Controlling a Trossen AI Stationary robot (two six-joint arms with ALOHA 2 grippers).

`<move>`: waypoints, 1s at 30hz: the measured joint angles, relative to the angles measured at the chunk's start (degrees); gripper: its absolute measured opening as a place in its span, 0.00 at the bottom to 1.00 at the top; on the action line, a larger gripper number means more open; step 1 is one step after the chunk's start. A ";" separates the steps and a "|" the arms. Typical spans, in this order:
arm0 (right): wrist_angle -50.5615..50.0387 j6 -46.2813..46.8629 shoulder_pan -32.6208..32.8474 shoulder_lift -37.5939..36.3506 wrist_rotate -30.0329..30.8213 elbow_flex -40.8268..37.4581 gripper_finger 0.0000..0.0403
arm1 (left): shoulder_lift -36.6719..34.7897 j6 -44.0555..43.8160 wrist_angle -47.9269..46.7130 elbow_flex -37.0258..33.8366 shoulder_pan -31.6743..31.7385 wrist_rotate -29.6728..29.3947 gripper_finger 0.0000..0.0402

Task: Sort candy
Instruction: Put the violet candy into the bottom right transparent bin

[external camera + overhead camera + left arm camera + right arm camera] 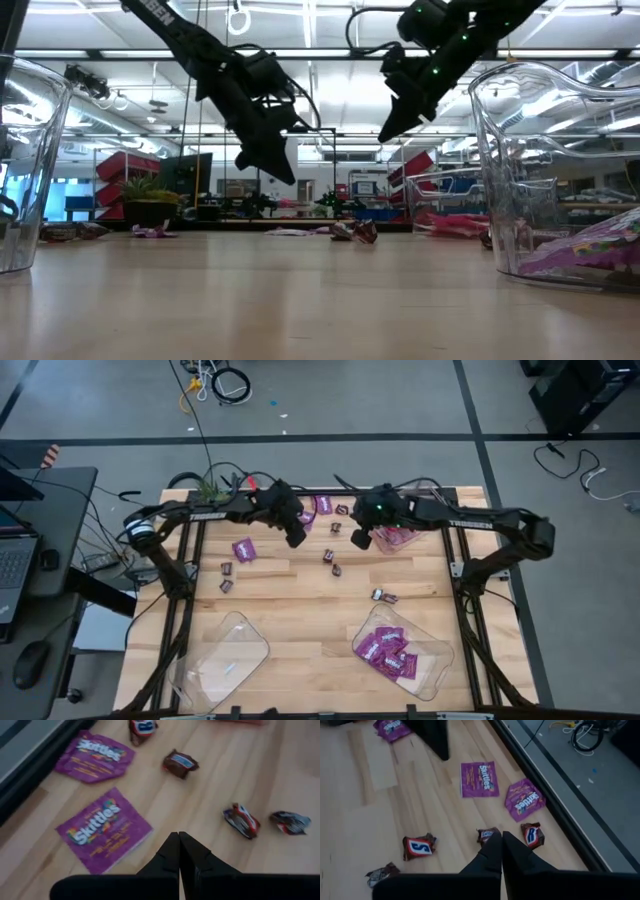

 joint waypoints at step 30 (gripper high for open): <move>1.28 0.38 0.07 -0.52 -0.39 -2.14 0.00 | 15.91 -1.36 -7.55 14.87 7.06 -4.23 0.00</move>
